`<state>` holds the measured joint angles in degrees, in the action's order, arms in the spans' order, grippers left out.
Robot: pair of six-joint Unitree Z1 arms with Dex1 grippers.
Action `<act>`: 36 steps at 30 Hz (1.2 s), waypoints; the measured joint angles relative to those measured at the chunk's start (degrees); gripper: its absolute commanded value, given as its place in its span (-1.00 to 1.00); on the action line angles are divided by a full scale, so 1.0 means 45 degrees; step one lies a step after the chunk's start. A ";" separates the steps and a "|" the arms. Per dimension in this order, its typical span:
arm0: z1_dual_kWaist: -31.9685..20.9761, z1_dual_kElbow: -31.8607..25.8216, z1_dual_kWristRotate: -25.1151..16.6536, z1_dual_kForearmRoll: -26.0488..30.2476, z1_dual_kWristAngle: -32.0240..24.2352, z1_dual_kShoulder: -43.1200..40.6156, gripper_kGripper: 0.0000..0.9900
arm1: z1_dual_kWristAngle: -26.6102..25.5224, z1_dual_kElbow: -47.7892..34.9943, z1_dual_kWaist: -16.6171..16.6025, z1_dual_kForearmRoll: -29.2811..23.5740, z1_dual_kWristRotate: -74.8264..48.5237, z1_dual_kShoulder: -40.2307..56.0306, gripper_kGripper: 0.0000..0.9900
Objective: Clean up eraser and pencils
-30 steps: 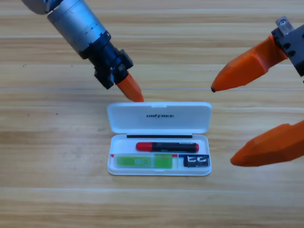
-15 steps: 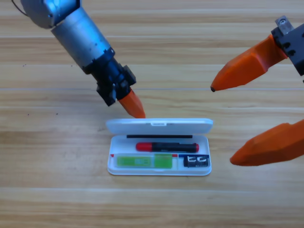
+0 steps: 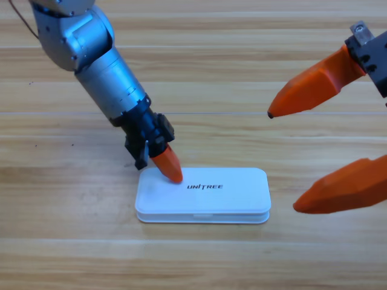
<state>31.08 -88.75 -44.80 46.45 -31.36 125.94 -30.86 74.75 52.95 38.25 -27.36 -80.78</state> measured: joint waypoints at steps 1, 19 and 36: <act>0.0019 0.0132 0.0002 -0.0145 0.0058 -0.0077 -1.00 | -0.0001 -0.0018 0.0000 0.0000 0.0000 0.0000 0.93; 0.0418 0.1390 0.0278 -0.1581 0.0689 -0.0692 -1.00 | -0.0040 -0.0040 0.0000 -0.0001 0.0000 0.0000 0.93; 0.1876 0.1487 0.0986 -0.0421 0.3355 -0.7656 1.00 | -0.0041 -0.0040 0.0000 -0.0005 0.0000 0.0000 0.93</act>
<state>39.52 -82.06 -40.37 44.55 -16.26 91.49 -31.05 74.57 52.95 38.22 -27.36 -80.79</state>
